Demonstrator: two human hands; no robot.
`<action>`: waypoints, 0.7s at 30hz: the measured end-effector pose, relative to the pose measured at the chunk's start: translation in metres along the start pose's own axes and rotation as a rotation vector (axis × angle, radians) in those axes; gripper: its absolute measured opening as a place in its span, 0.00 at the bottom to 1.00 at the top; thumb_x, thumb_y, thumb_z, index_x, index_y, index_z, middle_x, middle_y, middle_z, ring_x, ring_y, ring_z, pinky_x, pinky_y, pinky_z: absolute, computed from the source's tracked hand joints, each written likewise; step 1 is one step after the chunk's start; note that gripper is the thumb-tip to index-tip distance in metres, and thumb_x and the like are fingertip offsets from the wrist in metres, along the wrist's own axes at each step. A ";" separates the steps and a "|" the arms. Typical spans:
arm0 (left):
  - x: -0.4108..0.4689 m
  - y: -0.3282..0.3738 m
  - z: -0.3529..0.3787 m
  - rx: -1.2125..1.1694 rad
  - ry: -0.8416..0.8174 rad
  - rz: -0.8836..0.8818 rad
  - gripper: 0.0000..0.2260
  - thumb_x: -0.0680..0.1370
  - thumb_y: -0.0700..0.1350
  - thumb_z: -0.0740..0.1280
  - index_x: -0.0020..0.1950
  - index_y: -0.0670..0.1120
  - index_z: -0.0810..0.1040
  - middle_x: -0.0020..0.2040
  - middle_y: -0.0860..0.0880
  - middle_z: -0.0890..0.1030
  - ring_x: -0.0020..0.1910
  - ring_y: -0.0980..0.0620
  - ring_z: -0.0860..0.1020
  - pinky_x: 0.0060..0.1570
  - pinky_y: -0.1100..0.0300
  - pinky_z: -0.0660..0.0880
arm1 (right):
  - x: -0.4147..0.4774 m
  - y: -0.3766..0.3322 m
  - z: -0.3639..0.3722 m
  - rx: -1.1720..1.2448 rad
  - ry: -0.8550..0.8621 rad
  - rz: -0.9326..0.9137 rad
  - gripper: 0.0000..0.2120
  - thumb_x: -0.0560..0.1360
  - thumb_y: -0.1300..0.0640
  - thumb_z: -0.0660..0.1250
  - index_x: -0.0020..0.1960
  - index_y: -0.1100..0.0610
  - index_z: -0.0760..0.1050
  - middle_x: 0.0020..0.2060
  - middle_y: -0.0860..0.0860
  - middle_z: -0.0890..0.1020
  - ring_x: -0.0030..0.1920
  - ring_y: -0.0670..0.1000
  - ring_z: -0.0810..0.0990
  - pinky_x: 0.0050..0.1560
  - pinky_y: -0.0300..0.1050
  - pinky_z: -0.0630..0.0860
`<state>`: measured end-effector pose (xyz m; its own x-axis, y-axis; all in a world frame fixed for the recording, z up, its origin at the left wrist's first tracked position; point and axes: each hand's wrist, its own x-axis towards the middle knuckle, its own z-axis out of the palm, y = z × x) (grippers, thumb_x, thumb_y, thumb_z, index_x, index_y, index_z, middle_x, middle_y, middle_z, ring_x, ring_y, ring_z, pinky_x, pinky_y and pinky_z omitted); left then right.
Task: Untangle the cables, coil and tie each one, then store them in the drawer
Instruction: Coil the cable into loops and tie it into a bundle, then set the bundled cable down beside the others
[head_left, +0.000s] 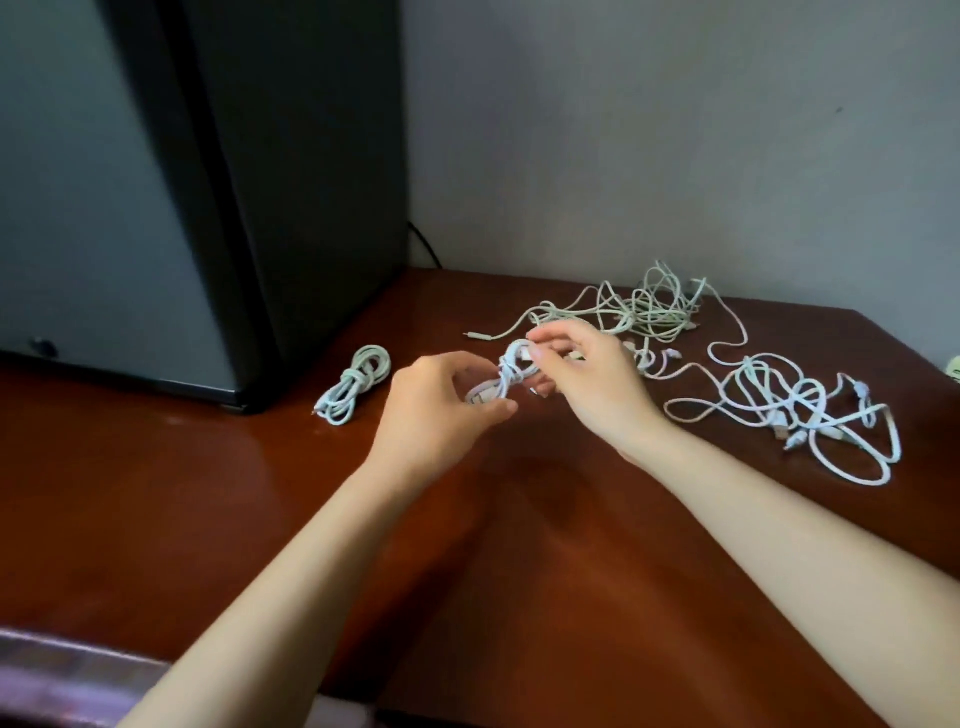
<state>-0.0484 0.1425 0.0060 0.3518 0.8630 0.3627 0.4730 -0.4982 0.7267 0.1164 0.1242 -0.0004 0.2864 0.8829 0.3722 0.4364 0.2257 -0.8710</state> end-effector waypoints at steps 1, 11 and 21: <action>-0.001 -0.004 -0.007 0.059 0.034 0.012 0.16 0.70 0.49 0.75 0.56 0.49 0.81 0.48 0.53 0.82 0.42 0.60 0.76 0.41 0.66 0.72 | 0.004 -0.003 0.011 -0.012 -0.006 -0.019 0.05 0.77 0.65 0.65 0.49 0.56 0.76 0.40 0.49 0.79 0.32 0.46 0.82 0.36 0.38 0.78; 0.002 -0.049 -0.039 0.557 0.101 -0.042 0.18 0.72 0.55 0.72 0.60 0.51 0.79 0.51 0.47 0.80 0.58 0.47 0.71 0.56 0.55 0.61 | 0.019 0.000 0.090 -0.333 -0.181 0.033 0.15 0.80 0.57 0.60 0.65 0.56 0.75 0.59 0.54 0.81 0.60 0.53 0.77 0.59 0.39 0.70; -0.004 -0.061 -0.036 0.636 0.127 0.034 0.19 0.72 0.54 0.70 0.60 0.47 0.79 0.55 0.47 0.81 0.58 0.43 0.71 0.54 0.52 0.63 | 0.012 0.003 0.109 -0.667 -0.279 -0.107 0.20 0.83 0.52 0.53 0.74 0.54 0.65 0.71 0.50 0.70 0.69 0.56 0.66 0.67 0.50 0.63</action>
<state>-0.1078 0.1723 -0.0195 0.2954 0.8298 0.4735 0.8629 -0.4445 0.2406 0.0287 0.1806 -0.0335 0.0234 0.9622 0.2715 0.9020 0.0968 -0.4206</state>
